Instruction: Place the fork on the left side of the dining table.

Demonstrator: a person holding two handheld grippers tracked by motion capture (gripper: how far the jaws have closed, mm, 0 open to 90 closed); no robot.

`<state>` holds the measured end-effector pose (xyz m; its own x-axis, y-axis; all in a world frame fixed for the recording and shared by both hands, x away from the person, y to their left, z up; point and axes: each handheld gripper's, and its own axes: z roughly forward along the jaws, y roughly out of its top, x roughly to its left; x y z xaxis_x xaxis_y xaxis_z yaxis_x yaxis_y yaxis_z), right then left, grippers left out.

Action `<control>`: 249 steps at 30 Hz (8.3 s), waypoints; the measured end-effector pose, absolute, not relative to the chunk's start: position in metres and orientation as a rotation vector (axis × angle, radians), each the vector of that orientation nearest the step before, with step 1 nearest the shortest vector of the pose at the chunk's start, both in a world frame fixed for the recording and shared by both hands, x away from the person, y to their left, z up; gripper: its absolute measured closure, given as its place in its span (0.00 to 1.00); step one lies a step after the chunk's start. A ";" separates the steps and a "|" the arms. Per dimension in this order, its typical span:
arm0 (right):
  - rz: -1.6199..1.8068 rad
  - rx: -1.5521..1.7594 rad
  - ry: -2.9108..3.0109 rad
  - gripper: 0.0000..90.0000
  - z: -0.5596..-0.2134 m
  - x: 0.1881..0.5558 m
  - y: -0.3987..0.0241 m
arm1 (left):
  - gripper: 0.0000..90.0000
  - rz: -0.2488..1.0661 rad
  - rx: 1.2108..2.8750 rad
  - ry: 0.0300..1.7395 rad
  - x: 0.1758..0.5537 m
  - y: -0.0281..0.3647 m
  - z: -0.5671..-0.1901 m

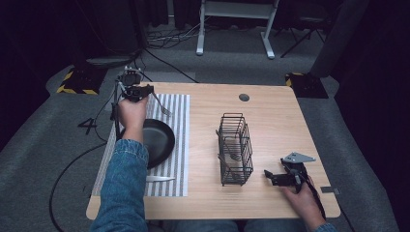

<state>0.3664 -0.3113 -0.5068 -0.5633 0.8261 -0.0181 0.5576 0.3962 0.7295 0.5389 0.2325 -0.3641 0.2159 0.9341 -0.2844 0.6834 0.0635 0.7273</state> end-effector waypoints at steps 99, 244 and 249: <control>0.968 1.226 2.253 0.13 -0.507 0.366 -0.310 | 0.72 0.287 1.614 1.755 0.558 0.316 -0.436; 0.976 1.218 2.255 0.14 -0.507 0.366 -0.310 | 0.43 0.402 2.041 1.071 0.263 0.250 -0.509; 0.975 1.218 2.255 0.14 -0.507 0.366 -0.310 | 0.39 0.459 2.062 1.047 0.260 0.248 -0.515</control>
